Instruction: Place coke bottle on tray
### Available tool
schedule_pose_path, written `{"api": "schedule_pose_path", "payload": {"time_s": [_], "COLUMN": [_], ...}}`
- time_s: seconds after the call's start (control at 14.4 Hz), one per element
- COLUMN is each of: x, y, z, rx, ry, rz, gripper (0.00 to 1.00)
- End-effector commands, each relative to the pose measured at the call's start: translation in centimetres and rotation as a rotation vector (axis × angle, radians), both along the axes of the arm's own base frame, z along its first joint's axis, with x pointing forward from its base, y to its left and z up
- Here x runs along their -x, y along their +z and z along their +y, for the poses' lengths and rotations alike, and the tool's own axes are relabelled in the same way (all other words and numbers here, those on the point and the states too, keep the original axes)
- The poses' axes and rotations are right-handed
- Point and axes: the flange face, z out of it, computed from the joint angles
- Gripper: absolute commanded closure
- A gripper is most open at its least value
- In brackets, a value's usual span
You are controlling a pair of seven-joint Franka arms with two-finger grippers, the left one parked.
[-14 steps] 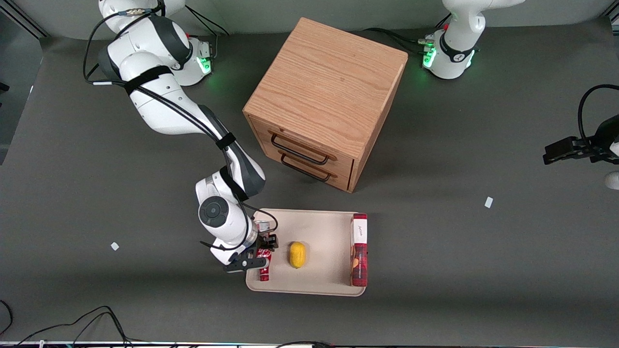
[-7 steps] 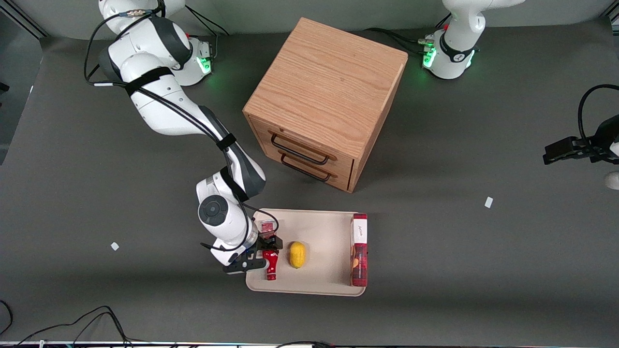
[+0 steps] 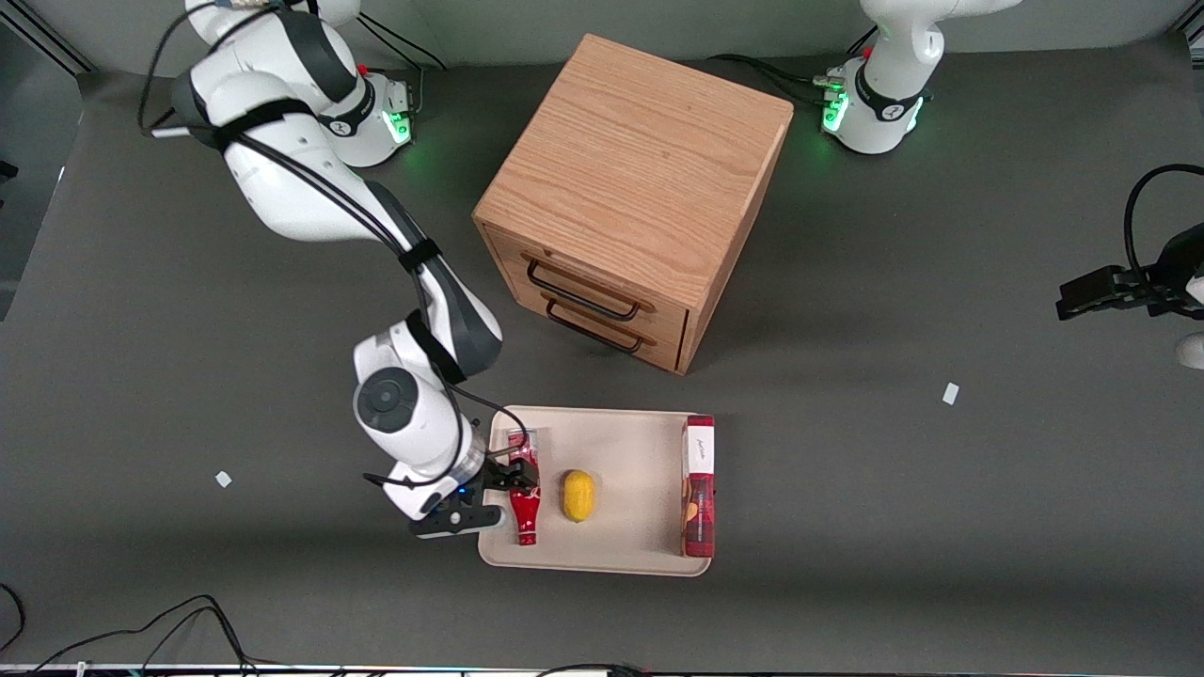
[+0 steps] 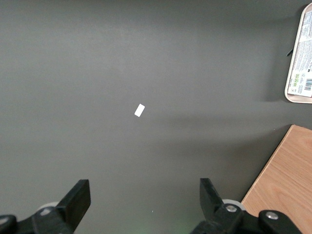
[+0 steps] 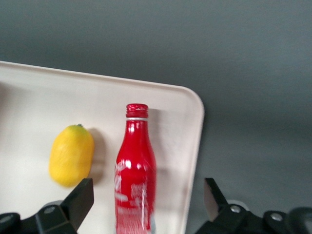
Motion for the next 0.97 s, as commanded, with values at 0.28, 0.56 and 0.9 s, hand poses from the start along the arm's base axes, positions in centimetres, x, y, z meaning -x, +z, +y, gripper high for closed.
{"api": "schedule_pose_path", "payload": {"time_s": [0.28,0.56,0.9], "x": [6.8,15.0,20.8], "y": [14.9,20.1,24.2], "z": [-12.7,-22.0,-28.6], "rx": [-0.012,-0.065,0.050], "ry": [0.001,-0.122,-0.164], "rz": [0.106,0.104,0.140], "gripper": [0.00,0.00,0.00]}}
